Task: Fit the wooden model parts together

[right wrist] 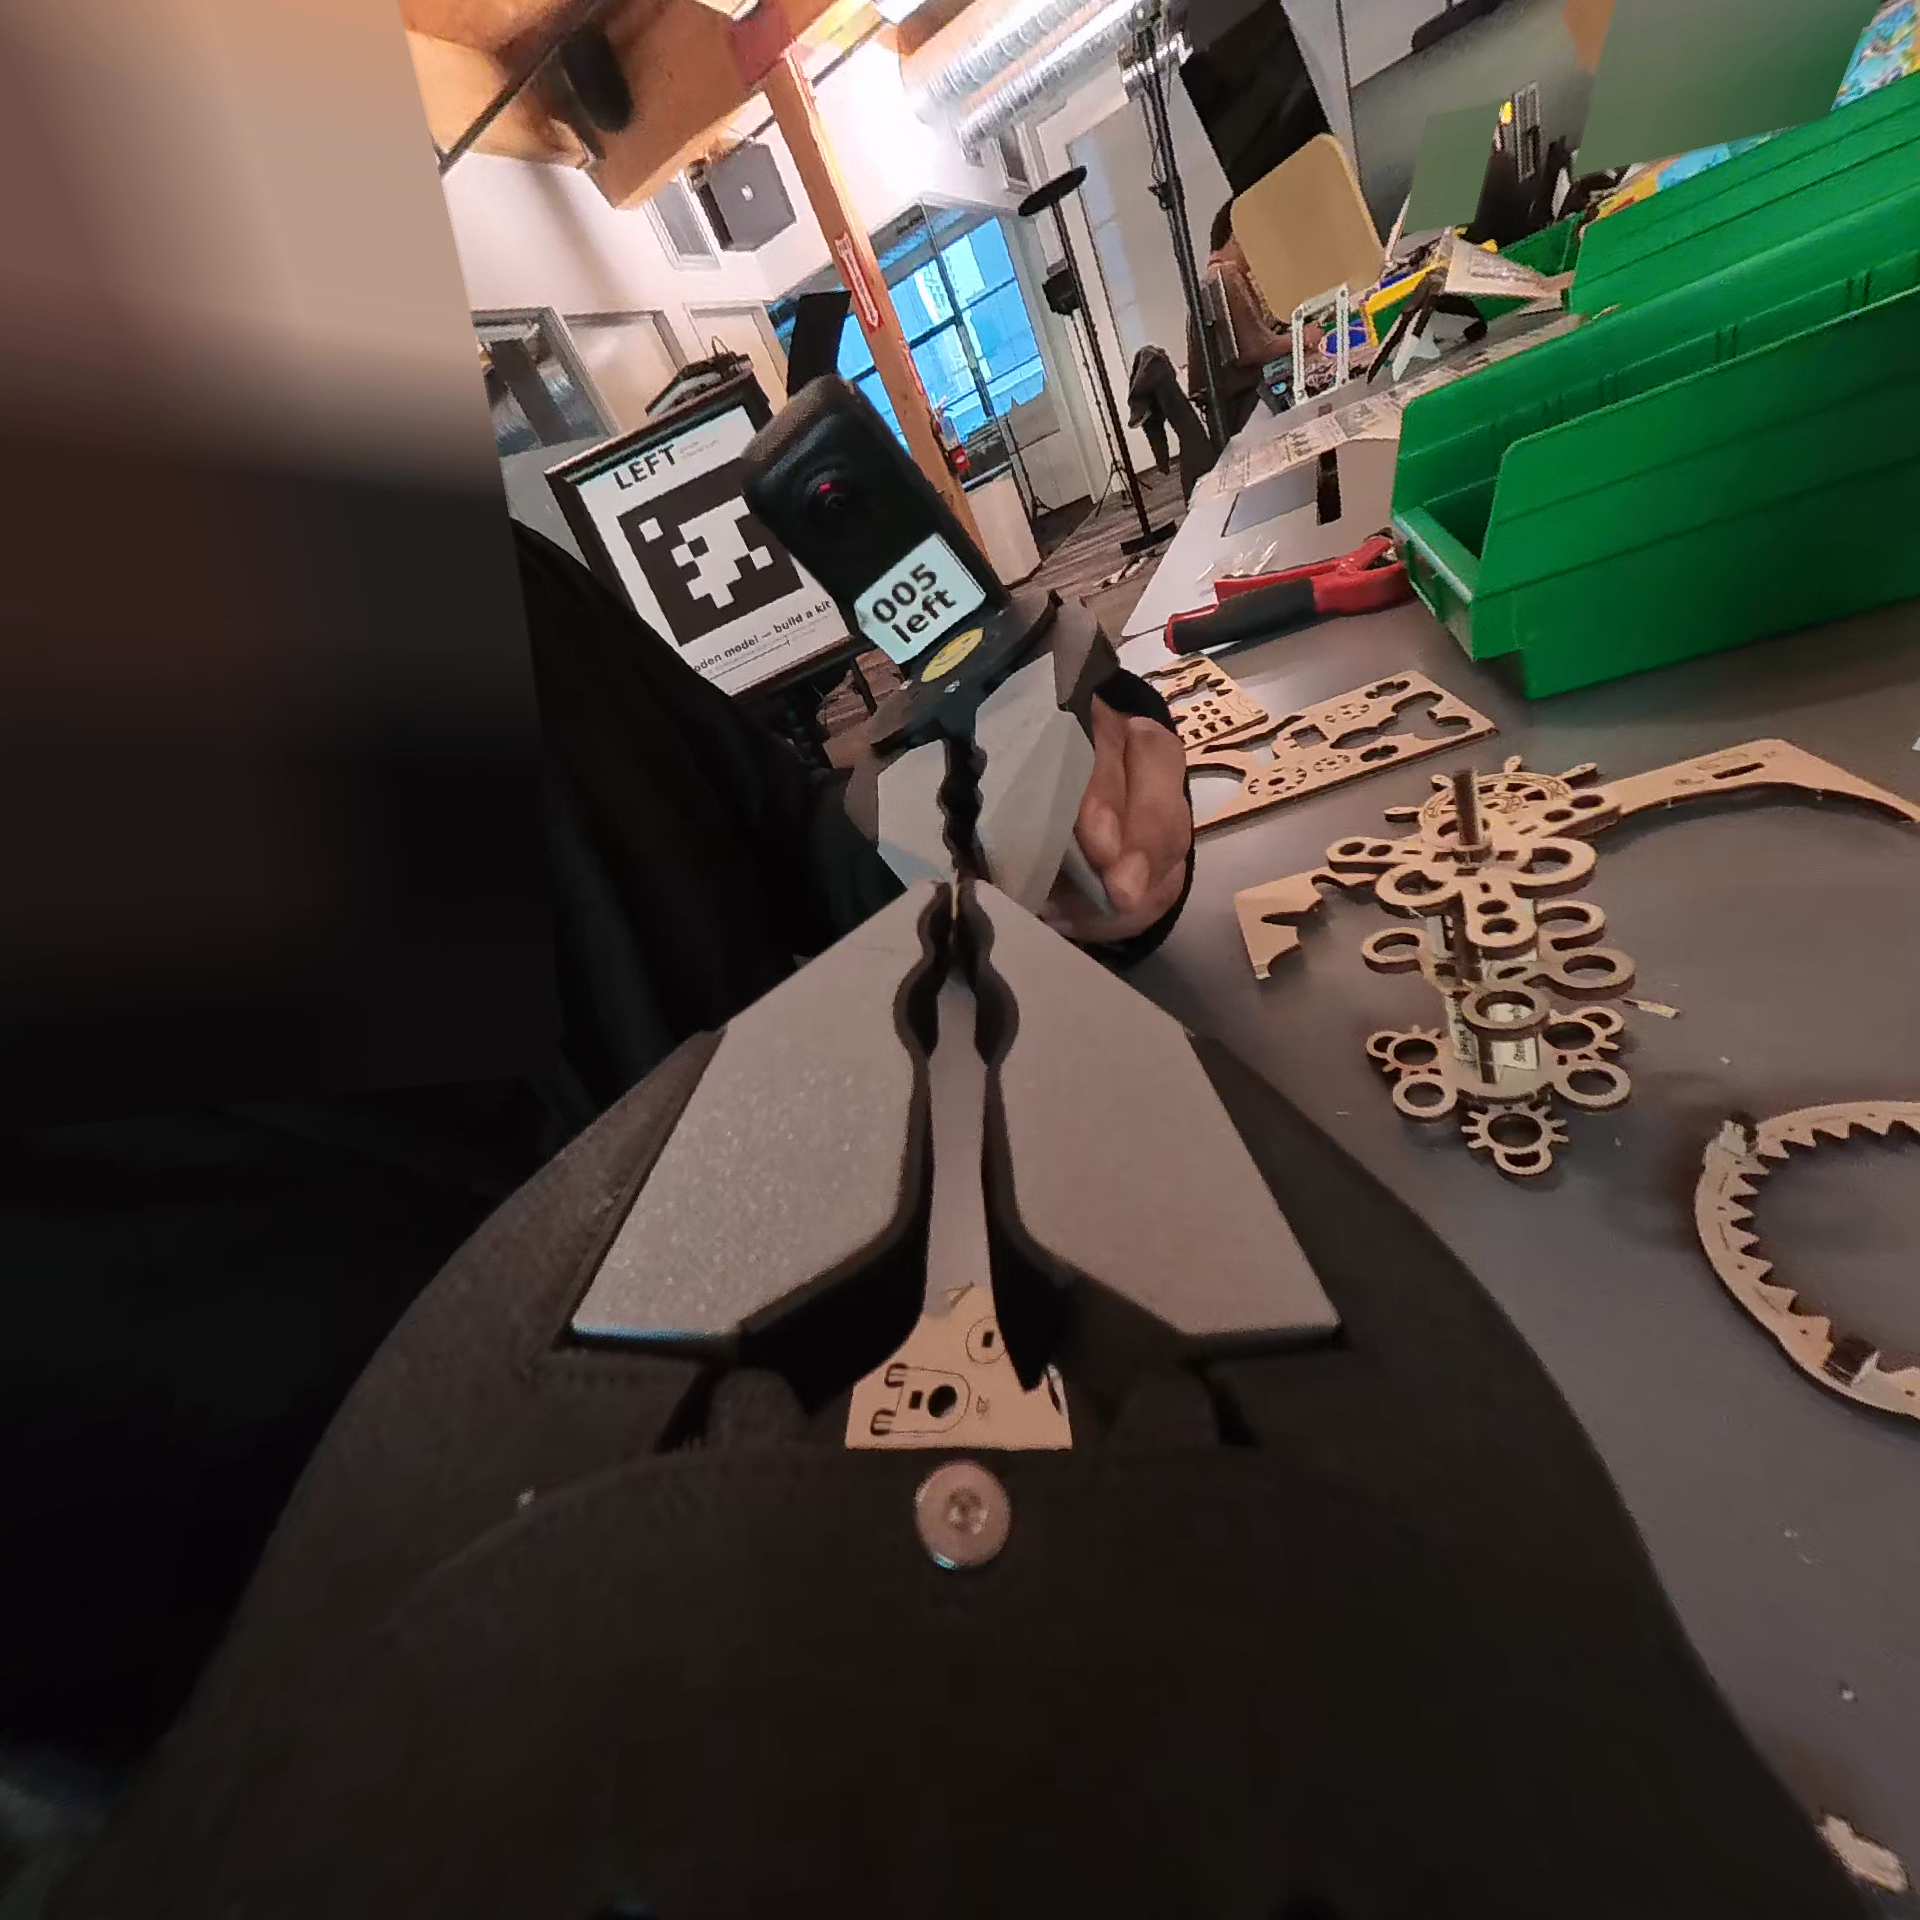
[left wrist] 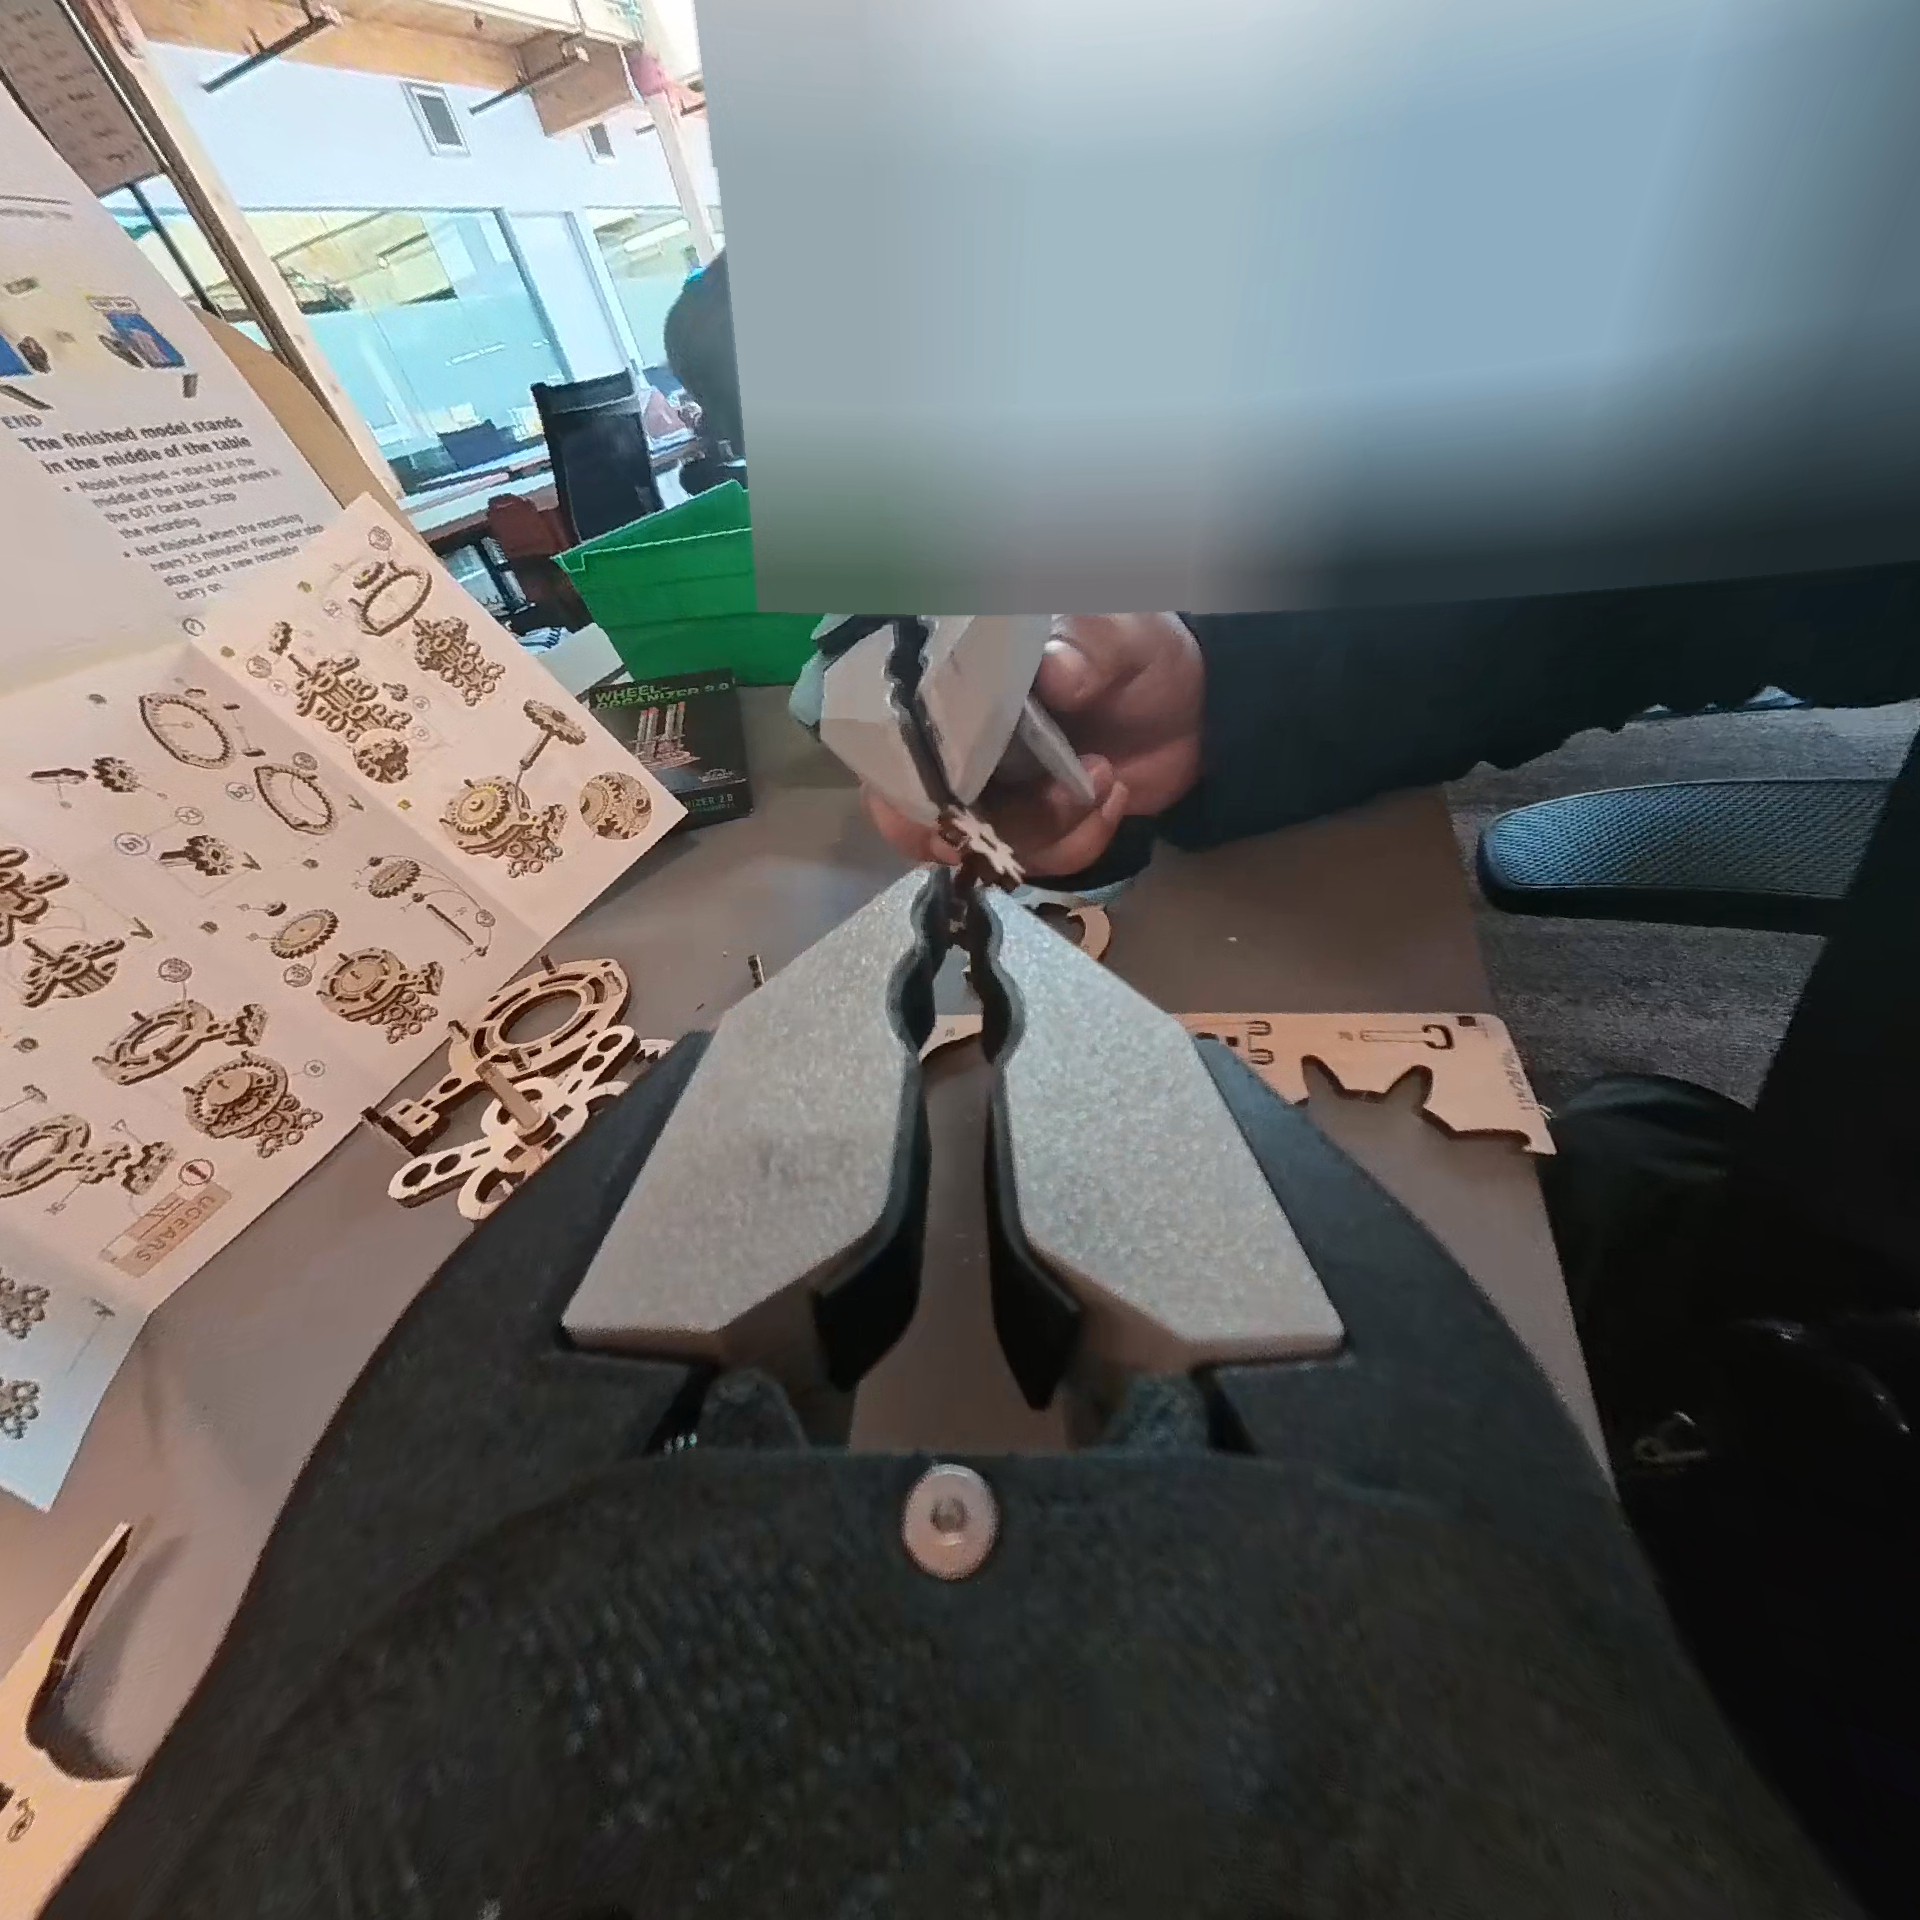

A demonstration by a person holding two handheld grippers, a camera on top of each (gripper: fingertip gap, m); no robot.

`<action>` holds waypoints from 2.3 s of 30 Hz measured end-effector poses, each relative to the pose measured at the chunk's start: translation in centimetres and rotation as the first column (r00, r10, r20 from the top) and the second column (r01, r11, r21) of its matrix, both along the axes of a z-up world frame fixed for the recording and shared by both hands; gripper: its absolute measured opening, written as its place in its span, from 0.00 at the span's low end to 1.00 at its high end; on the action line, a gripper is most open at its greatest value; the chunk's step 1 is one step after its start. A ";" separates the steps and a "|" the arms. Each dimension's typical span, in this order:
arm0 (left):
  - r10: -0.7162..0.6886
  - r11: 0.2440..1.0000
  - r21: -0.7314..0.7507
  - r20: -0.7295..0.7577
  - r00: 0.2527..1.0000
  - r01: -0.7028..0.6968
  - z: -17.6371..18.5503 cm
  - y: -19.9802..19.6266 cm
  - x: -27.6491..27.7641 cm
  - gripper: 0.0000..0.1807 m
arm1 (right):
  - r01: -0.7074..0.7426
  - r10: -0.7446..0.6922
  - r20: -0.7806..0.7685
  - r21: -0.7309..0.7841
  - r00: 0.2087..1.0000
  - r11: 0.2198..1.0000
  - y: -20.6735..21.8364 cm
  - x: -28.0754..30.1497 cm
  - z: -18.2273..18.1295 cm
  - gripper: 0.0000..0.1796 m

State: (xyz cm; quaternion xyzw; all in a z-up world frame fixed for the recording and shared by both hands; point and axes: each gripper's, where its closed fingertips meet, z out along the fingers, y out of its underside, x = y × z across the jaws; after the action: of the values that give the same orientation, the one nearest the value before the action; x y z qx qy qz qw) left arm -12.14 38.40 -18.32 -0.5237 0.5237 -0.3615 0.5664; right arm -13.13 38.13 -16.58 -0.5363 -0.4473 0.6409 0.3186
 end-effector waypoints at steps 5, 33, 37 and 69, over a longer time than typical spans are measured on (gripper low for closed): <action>0.018 0.999 0.051 -0.046 0.999 -0.016 -0.5 0.0 0.3 0.00 | -0.012 0.010 0.065 0.028 0.998 1.000 -0.3 -0.3 -1.0 0.00; 0.034 0.993 -0.115 0.080 0.996 -0.025 0.8 1.2 -0.9 0.00 | 0.122 -0.013 0.416 -0.238 0.909 0.964 2.3 1.0 -7.2 0.00; 0.025 0.993 -0.120 0.074 0.997 -0.016 0.7 1.1 -0.8 0.00 | 0.131 -0.038 0.521 -0.142 0.853 0.981 2.1 0.5 -8.9 0.01; -0.026 0.864 -0.433 0.473 0.881 0.258 5.4 1.5 -0.3 0.00 | 0.241 -0.242 0.014 0.056 0.970 0.969 1.7 -1.8 1.4 0.12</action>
State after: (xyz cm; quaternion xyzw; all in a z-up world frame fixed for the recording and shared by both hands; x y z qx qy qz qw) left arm -12.42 39.89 -12.90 -0.5086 0.3087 -0.6339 0.4941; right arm -14.89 39.85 -15.17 -0.5844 -0.3992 0.5796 0.4039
